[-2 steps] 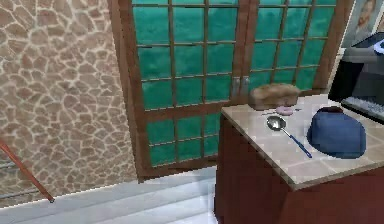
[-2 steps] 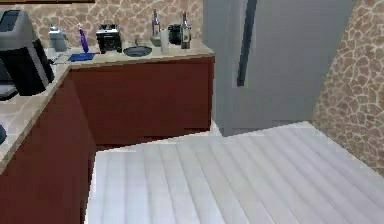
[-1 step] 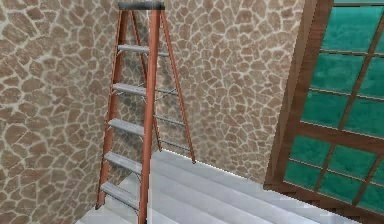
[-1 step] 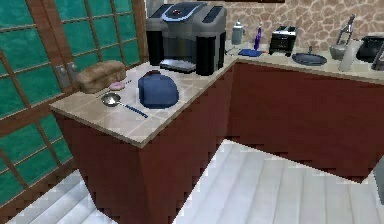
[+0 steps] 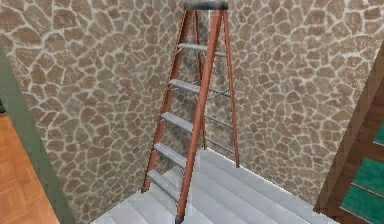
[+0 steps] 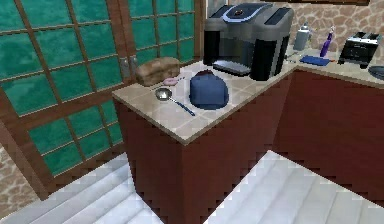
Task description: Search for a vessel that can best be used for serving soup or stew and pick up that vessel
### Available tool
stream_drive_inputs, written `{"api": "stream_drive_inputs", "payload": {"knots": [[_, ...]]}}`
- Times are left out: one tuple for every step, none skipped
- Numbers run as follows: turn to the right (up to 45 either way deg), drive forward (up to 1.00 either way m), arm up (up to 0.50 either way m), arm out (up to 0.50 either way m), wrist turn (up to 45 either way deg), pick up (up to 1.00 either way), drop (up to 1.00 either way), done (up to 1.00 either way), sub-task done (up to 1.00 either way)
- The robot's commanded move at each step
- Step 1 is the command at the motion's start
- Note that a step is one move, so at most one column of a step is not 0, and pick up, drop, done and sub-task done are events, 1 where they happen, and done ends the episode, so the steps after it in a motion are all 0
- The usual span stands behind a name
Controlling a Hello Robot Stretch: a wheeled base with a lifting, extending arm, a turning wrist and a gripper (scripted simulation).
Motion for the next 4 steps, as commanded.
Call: {"api": "stream_drive_inputs", "payload": {"knots": [[0.0,0.0,0.5,0.0,0.0,0.0,0.0,0.0,0.0],[0.0,0.0,0.38,0.0,0.0,0.0,0.0,0.0,0.0],[0.0,0.0,0.0,0.48,0.0,0.0,0.0,0.0,0.0],[0.0,0.0,0.0,0.0,45.0,0.0,0.0,0.0,0.0]]}}
